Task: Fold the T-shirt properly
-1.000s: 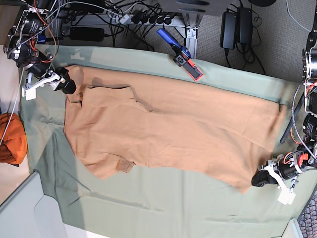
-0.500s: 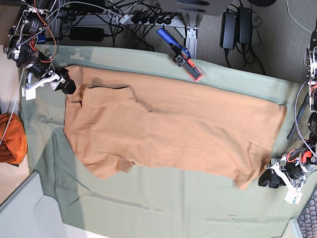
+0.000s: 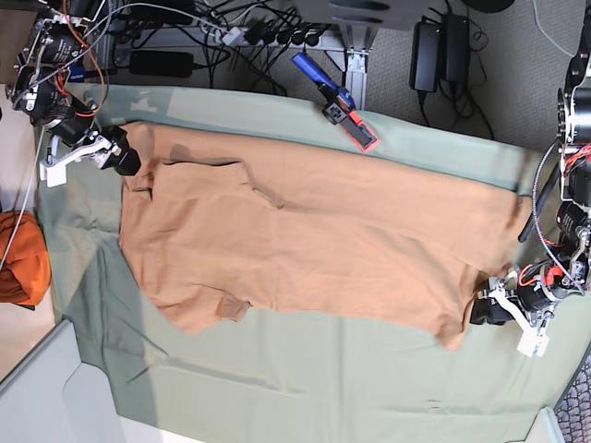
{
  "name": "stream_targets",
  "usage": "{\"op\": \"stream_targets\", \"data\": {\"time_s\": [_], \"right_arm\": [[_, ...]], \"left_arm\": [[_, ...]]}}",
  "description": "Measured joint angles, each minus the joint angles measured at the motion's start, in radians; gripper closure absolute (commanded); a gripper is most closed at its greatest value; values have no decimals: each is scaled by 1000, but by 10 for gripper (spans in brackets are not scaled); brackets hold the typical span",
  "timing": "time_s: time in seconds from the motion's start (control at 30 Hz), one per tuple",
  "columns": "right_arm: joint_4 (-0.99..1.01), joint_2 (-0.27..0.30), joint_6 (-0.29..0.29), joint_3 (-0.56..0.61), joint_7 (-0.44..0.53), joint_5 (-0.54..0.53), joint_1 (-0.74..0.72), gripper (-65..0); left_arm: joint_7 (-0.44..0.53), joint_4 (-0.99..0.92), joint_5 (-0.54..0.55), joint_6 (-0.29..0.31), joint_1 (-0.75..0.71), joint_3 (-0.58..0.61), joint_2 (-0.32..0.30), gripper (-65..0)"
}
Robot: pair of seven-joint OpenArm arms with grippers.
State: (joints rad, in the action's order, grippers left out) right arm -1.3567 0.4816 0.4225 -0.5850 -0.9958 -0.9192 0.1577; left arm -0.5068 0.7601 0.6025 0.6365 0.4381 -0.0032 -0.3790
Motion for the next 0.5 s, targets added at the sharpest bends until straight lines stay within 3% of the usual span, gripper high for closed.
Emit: {"op": "stream_targets", "data": {"time_s": [0.33,0.5], "right_arm": [[0,0,0,0,0,0,0,-434],[0,0,0,0,-1,0,0,-434]], "left_arm": [[-17,0,36,30,-1,-2,63,-345],[-17,0,41,30,-3,-2,60,-343]]}}
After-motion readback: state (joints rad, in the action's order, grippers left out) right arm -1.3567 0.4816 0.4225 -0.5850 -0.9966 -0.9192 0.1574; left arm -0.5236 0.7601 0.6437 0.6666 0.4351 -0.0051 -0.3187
